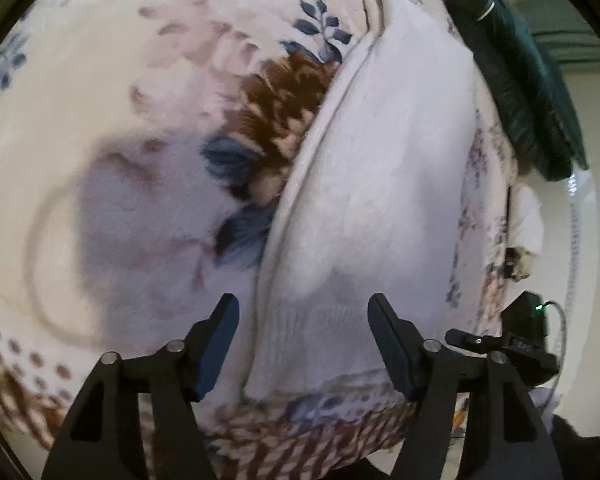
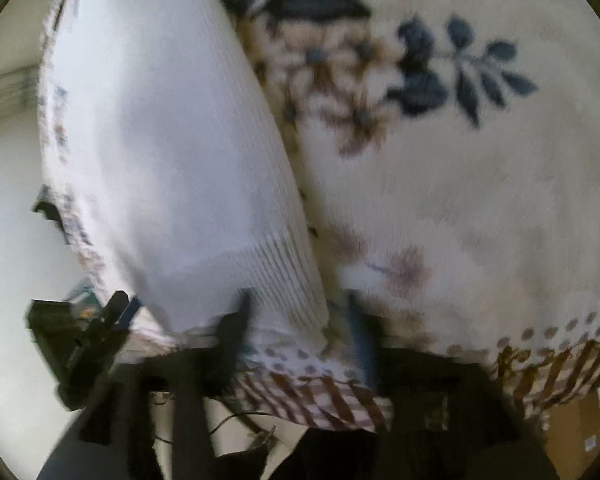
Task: Fold small clothes
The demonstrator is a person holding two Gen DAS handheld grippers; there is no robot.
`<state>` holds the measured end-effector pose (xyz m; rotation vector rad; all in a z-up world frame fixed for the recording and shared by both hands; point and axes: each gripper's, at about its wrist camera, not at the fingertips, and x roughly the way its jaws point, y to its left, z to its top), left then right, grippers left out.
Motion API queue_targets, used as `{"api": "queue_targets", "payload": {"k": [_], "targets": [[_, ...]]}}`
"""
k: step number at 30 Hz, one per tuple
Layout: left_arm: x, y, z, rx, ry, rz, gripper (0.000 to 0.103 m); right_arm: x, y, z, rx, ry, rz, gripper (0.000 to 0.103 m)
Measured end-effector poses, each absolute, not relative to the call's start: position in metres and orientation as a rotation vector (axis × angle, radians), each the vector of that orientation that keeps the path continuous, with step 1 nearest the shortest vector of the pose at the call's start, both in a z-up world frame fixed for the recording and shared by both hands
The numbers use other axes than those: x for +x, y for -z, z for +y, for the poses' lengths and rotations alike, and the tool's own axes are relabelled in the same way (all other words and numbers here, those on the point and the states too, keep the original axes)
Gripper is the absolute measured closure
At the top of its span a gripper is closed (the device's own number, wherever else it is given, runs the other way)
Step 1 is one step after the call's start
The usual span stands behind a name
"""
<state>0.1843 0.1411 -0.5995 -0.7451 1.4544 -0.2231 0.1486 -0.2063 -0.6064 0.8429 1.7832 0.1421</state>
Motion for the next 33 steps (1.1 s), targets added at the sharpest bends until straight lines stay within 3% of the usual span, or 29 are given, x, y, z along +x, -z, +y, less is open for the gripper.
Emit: {"api": "queue_targets", "payload": {"k": [8,10,11,12,13,22,27,33], "targets": [[0.195,0.652,0.124,-0.913,0.293,1.482,0.038,0.155,0.653,-0.196,0.96,-0.306,1.746,0.033],[0.191,0.65,0.131,-0.921,0.279,1.46,0.042,0.155,0.657,-0.189,1.014,-0.322,1.709,0.033],[0.188,0.647,0.135,-0.909,0.275,1.453,0.054,0.155,0.657,-0.183,1.043,-0.342,1.679,0.044],[0.186,0.644,0.134,-0.891,0.277,1.452,0.088,0.154,0.657,-0.179,1.058,-0.351,1.674,0.071],[0.184,0.642,0.135,-0.887,0.276,1.459,0.09,0.154,0.657,-0.175,1.069,-0.354,1.674,0.081],[0.208,0.564,0.14,-0.935,0.32,1.349,0.091,0.186,0.588,-0.189,1.144,-0.414,1.565,0.086],[0.293,0.515,0.132,-0.881,0.324,1.226,0.09,0.268,0.538,-0.199,1.166,-0.428,1.455,0.086],[0.427,0.525,0.112,-0.878,0.31,1.128,0.087,0.415,0.513,-0.211,1.062,-0.378,1.293,0.086]]}}
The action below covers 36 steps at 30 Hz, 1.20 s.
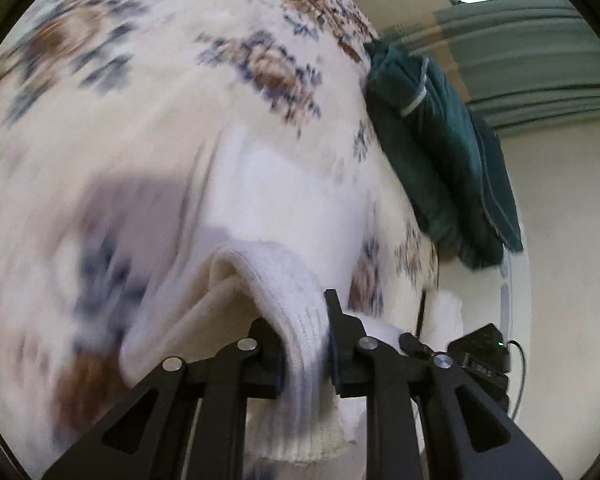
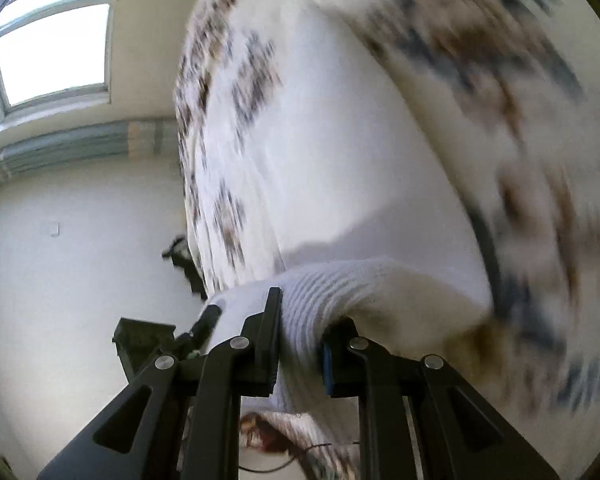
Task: Fold small clothes
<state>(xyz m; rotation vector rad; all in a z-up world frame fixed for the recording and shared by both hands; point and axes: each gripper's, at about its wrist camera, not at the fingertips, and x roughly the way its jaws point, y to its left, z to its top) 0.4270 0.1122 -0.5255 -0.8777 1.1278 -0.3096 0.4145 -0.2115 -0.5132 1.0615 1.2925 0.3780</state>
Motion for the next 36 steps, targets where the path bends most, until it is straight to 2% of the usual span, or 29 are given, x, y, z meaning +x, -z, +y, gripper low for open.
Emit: {"api": "queue_targets", "payload": {"k": [2,4,5,6,8,9,11,14,20,22,23,24,25,26,31,36], "targets": [[0.47,0.535,0.109,-0.875,0.32,1.119,0.086,0.469,0.513,-0.212,1.016,-0.354,1.276,0.086],[0.51,0.548,0.114,-0.879,0.301,1.136,0.079,0.518,0.521,-0.218,1.01,-0.338,1.293,0.086],[0.521,0.551,0.117,-0.885,0.287,1.131,0.071,0.534,0.523,-0.221,1.014,-0.327,1.309,0.081],[0.532,0.552,0.121,-0.891,0.269,1.12,0.052,0.556,0.528,-0.226,1.013,-0.3,1.331,0.081],[0.547,0.551,0.133,-0.938,0.262,1.091,0.034,0.584,0.533,-0.234,1.039,-0.298,1.335,0.074],[0.551,0.55,0.139,-0.975,0.266,1.065,0.034,0.59,0.531,-0.234,1.051,-0.297,1.325,0.061],[0.561,0.545,0.147,-1.001,0.252,1.037,0.034,0.607,0.526,-0.242,1.073,-0.309,1.286,0.046],[0.564,0.541,0.15,-0.927,0.216,1.043,0.033,0.612,0.516,-0.257,1.02,-0.306,1.272,0.046],[0.582,0.559,0.091,-0.467,0.248,1.184,0.033,0.59,0.519,-0.255,0.734,-0.305,1.359,0.046],[0.588,0.572,0.07,-0.356,0.261,1.216,0.036,0.586,0.53,-0.244,0.627,-0.306,1.398,0.046],[0.591,0.577,0.063,-0.33,0.275,1.223,0.047,0.583,0.535,-0.24,0.596,-0.305,1.403,0.047],[0.594,0.582,0.056,-0.302,0.284,1.226,0.086,0.582,0.539,-0.237,0.577,-0.3,1.397,0.062],[0.596,0.584,0.055,-0.281,0.27,1.232,0.096,0.581,0.542,-0.235,0.552,-0.3,1.392,0.077],[0.597,0.584,0.058,-0.3,0.266,1.22,0.096,0.582,0.543,-0.233,0.519,-0.289,1.384,0.095],[0.582,0.559,0.107,-0.478,0.181,1.109,0.096,0.582,0.525,-0.239,0.45,-0.214,1.29,0.098],[0.591,0.569,0.129,-0.552,0.14,1.136,0.096,0.601,0.515,-0.24,0.432,-0.192,1.255,0.099]]}}
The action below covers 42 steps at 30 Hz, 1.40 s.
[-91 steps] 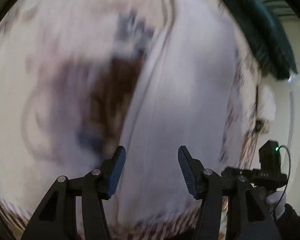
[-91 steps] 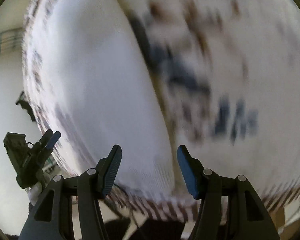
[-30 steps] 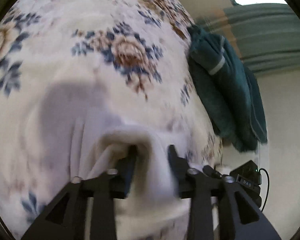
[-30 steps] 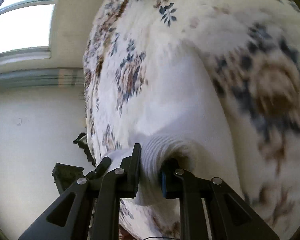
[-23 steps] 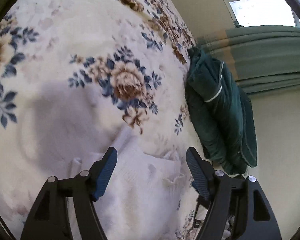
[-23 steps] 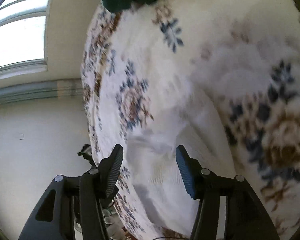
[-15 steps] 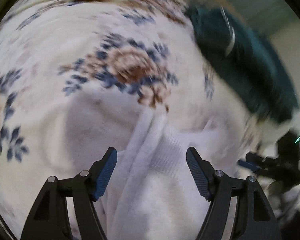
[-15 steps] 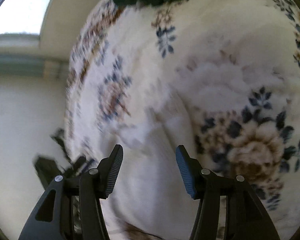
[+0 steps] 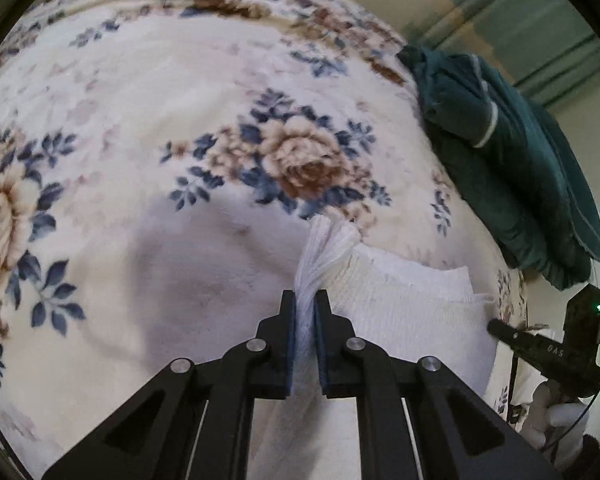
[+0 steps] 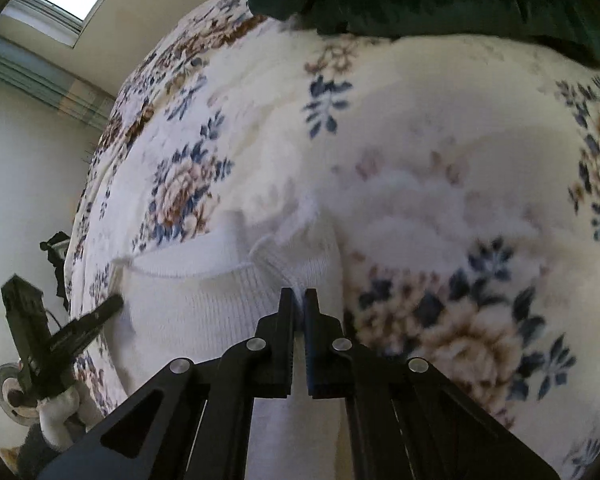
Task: Fold small clothes
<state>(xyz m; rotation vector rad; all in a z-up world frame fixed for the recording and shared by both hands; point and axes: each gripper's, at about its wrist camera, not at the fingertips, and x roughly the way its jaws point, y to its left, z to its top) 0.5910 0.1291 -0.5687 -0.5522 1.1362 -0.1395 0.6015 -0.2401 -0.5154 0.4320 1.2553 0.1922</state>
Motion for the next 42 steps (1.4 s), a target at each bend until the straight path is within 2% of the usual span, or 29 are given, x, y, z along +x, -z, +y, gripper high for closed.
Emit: {"api": "queue_targets", "payload": {"k": [5,7,8,9,11,12,14,21,22,23,24,31,42], "targets": [[0.612,0.612,0.135,-0.655,0.124,1.276,0.091,0.635,0.542,-0.227,0.351,-0.114,1.323,0.099],[0.603,0.612,0.142,-0.716,0.139,1.291,0.075,0.641,0.558,-0.226,0.402,-0.161,1.402,0.099],[0.595,0.605,0.145,-0.732,0.163,1.274,0.063,0.64,0.559,-0.227,0.435,-0.175,1.414,0.097],[0.579,0.593,0.149,-0.727,0.185,1.238,0.061,0.635,0.556,-0.232,0.477,-0.198,1.417,0.096],[0.555,0.578,0.153,-0.716,0.22,1.2,0.061,0.623,0.549,-0.239,0.512,-0.247,1.415,0.09],[0.539,0.574,0.154,-0.71,0.23,1.2,0.061,0.61,0.543,-0.246,0.535,-0.26,1.412,0.079],[0.505,0.571,0.153,-0.691,0.22,1.213,0.061,0.587,0.537,-0.254,0.577,-0.283,1.402,0.066],[0.427,0.602,0.13,-0.734,0.237,1.301,0.058,0.468,0.559,-0.262,0.72,-0.291,1.496,0.065],[0.425,0.605,0.126,-0.728,0.23,1.305,0.051,0.458,0.563,-0.26,0.728,-0.292,1.504,0.065],[0.422,0.607,0.122,-0.713,0.217,1.31,0.034,0.447,0.569,-0.258,0.742,-0.291,1.518,0.065],[0.419,0.611,0.116,-0.699,0.211,1.318,0.028,0.437,0.577,-0.255,0.756,-0.283,1.534,0.065],[0.42,0.614,0.071,-0.461,0.16,1.349,0.028,0.417,0.595,-0.244,0.737,-0.228,1.536,0.065],[0.419,0.615,0.072,-0.466,0.159,1.328,0.028,0.423,0.589,-0.236,0.692,-0.195,1.541,0.065]]}}
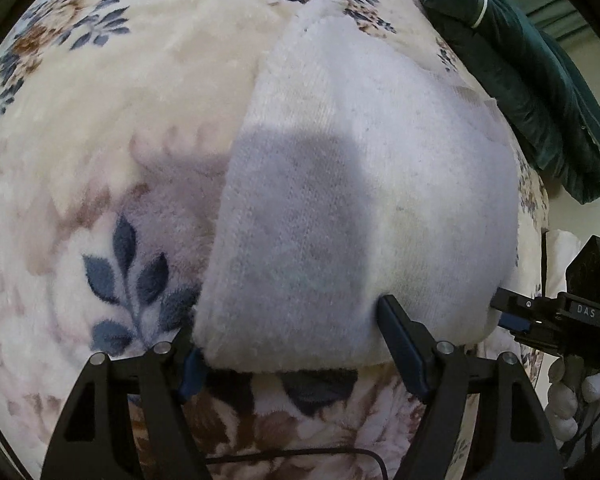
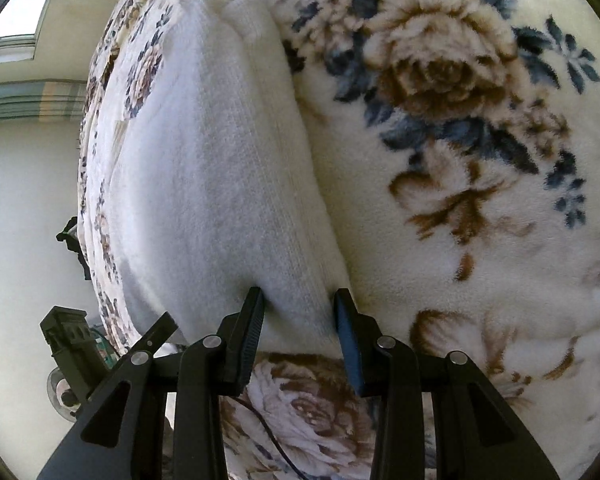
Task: Fold small clothes
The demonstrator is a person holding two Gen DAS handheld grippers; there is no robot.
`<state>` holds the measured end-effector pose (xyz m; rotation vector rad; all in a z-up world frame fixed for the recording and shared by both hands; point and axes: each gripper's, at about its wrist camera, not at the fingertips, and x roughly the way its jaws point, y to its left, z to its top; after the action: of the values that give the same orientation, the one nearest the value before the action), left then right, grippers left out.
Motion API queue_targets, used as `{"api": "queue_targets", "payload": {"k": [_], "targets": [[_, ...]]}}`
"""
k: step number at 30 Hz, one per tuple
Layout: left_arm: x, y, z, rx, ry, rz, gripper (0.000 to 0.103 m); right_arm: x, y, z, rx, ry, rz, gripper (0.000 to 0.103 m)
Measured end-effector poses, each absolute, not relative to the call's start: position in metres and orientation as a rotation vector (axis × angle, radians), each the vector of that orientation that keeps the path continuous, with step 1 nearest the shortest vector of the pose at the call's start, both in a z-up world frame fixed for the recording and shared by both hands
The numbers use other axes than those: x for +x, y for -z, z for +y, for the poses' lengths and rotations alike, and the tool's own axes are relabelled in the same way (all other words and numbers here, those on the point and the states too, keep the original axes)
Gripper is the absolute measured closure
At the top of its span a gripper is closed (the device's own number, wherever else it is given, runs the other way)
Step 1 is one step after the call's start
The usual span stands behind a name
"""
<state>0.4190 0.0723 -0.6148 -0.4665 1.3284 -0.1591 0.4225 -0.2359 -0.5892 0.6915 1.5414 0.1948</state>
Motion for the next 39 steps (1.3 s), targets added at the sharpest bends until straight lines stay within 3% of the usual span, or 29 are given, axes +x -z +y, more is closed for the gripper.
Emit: {"api": "queue_targets", "payload": {"k": [6,7,8,9,11,12,15,17,18,19,20,21,23,29,35,37,39], "targets": [[0.413,0.612,0.078,-0.48,0.171,1.305,0.03,0.425,0.588,-0.23,0.682,-0.178,1.533,0.065],[0.411,0.609,0.081,-0.49,0.176,1.278,0.036,0.424,0.588,-0.229,0.676,-0.177,1.526,0.065],[0.408,0.606,0.085,-0.498,0.182,1.258,0.064,0.423,0.587,-0.228,0.669,-0.174,1.514,0.065],[0.406,0.606,0.089,-0.508,0.189,1.258,0.075,0.42,0.586,-0.228,0.669,-0.172,1.497,0.068],[0.403,0.604,0.096,-0.54,0.219,1.241,0.082,0.418,0.583,-0.226,0.643,-0.179,1.474,0.084],[0.402,0.602,0.1,-0.553,0.224,1.229,0.082,0.417,0.58,-0.223,0.622,-0.178,1.463,0.091],[0.401,0.597,0.116,-0.618,0.244,1.232,0.081,0.418,0.577,-0.225,0.603,-0.156,1.457,0.094],[0.406,0.596,0.123,-0.665,0.266,1.266,0.068,0.423,0.58,-0.226,0.633,-0.193,1.487,0.093],[0.409,0.596,0.126,-0.701,0.28,1.279,0.054,0.428,0.582,-0.228,0.659,-0.22,1.511,0.088],[0.411,0.596,0.131,-0.769,0.317,1.265,0.045,0.432,0.583,-0.232,0.684,-0.236,1.521,0.088],[0.413,0.595,0.133,-0.822,0.347,1.24,0.032,0.437,0.584,-0.237,0.713,-0.259,1.523,0.074],[0.416,0.594,0.137,-0.869,0.371,1.211,0.029,0.441,0.584,-0.242,0.74,-0.279,1.506,0.048],[0.43,0.601,0.143,-0.902,0.382,1.196,0.029,0.449,0.583,-0.252,0.764,-0.293,1.463,0.024],[0.482,0.656,0.139,-1.018,0.43,1.25,0.029,0.487,0.64,-0.258,0.968,-0.448,1.511,0.021],[0.497,0.658,0.126,-1.06,0.485,1.233,0.031,0.506,0.673,-0.231,1.138,-0.592,1.534,0.015],[0.492,0.655,0.125,-1.01,0.494,1.243,0.066,0.509,0.672,-0.225,1.133,-0.588,1.514,0.016],[0.485,0.651,0.128,-1.016,0.5,1.228,0.075,0.509,0.669,-0.22,1.116,-0.576,1.503,0.032]]}}
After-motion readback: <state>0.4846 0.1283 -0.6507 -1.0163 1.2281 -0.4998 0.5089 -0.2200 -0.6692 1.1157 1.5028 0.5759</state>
